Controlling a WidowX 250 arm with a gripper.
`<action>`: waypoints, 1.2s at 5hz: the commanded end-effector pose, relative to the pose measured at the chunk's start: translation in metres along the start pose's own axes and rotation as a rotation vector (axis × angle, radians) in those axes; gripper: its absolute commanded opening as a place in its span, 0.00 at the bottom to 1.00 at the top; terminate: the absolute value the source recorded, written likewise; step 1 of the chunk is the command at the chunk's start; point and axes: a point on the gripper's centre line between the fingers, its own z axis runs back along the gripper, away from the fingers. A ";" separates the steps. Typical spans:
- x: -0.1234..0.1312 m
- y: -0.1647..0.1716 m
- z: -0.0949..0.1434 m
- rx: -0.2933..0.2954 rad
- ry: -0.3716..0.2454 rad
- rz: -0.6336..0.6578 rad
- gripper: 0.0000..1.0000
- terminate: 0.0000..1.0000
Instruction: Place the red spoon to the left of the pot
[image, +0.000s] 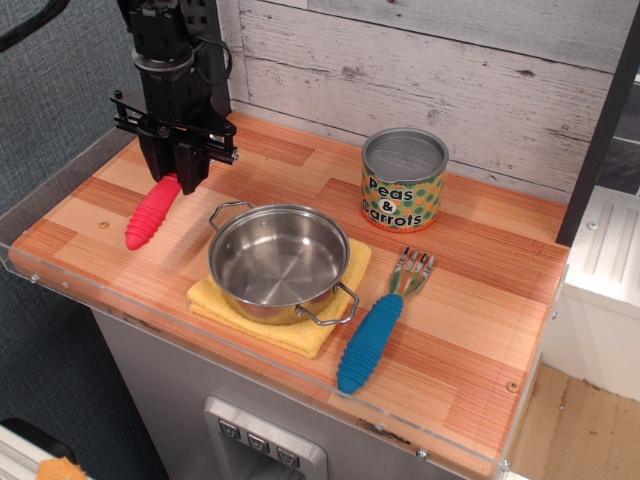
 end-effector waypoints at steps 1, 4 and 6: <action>-0.008 0.004 0.002 0.017 -0.032 -0.019 0.00 0.00; -0.013 0.000 -0.008 -0.021 -0.057 -0.055 0.00 0.00; -0.012 0.004 -0.011 -0.039 -0.059 -0.076 1.00 0.00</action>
